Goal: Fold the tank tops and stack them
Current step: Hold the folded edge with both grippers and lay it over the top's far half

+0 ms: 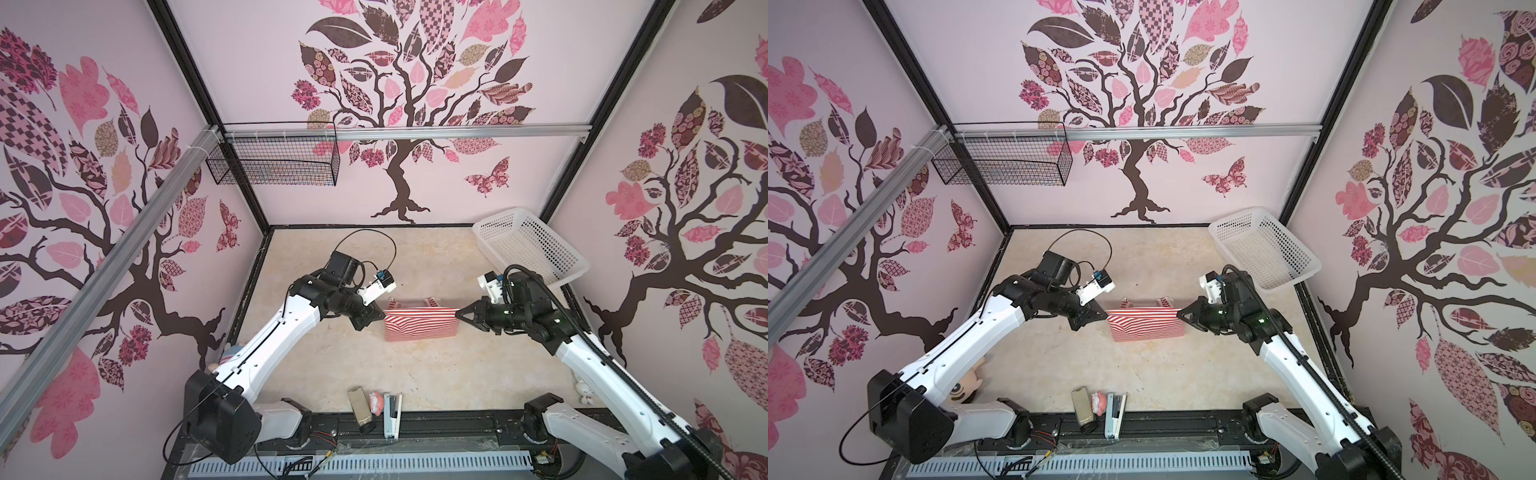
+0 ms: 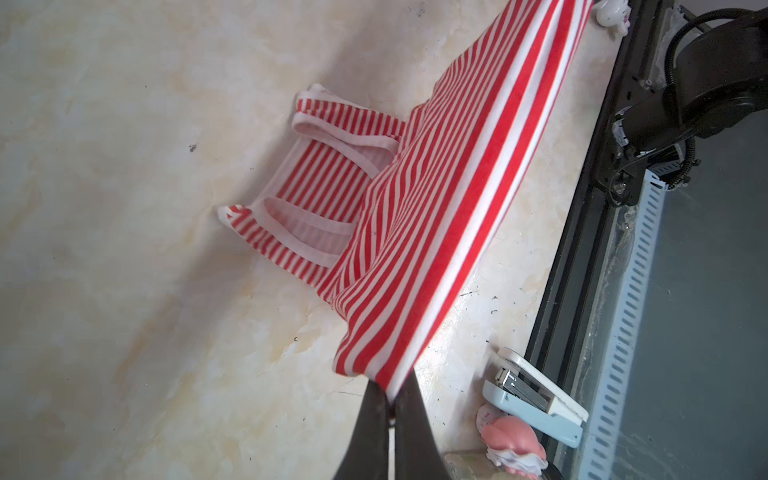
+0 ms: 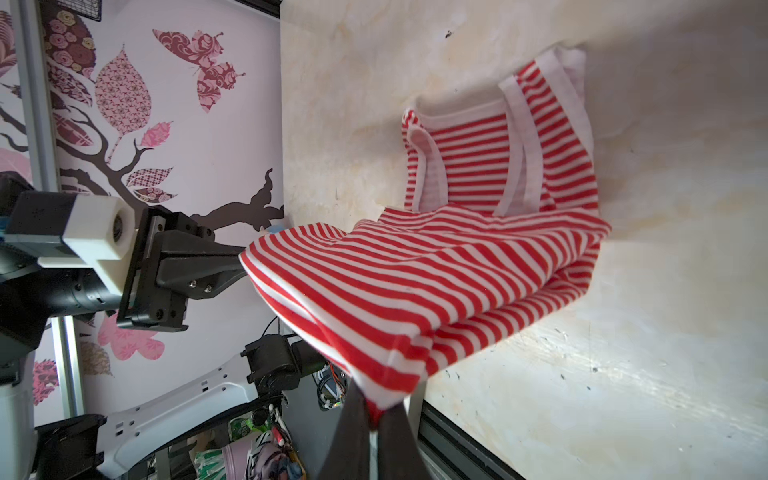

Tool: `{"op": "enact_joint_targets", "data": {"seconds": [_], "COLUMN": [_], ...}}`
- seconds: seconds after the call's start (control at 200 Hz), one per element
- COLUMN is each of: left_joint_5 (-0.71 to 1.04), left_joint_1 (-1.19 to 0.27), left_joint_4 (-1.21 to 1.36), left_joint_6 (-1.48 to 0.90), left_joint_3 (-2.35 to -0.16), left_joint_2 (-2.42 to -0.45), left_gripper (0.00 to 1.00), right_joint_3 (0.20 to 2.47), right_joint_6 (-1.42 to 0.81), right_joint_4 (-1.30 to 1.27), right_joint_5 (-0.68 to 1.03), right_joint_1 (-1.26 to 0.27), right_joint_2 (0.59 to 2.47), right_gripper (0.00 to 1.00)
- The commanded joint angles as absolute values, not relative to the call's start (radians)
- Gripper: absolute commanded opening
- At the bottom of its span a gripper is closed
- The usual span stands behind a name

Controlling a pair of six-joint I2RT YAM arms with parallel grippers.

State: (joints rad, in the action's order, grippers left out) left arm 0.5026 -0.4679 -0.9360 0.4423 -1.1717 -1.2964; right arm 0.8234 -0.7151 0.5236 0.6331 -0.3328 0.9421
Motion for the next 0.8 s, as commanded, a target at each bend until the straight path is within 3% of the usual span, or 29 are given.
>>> {"op": "enact_joint_targets", "data": {"seconds": [0.0, 0.21, 0.796], "left_joint_5": [0.454, 0.454, 0.424], "left_joint_1": [-0.452, -0.453, -0.449], "left_joint_4": [-1.027, -1.021, -0.896], "left_joint_6": [0.436, 0.419, 0.423], "left_joint_3": [-1.152, -1.134, -1.133], "left_joint_2": [-1.236, -1.170, -1.301], "left_gripper": [0.00, 0.00, 0.00], "right_joint_3": [0.831, 0.839, 0.907], "right_joint_6": [-0.731, -0.743, -0.707], "right_joint_4": [0.654, 0.680, 0.622], "right_joint_5": [0.578, 0.586, 0.576], "right_joint_1": [-0.319, -0.319, -0.319], "right_joint_2": [0.875, 0.838, 0.988], "right_gripper": [0.00, 0.00, 0.00]}}
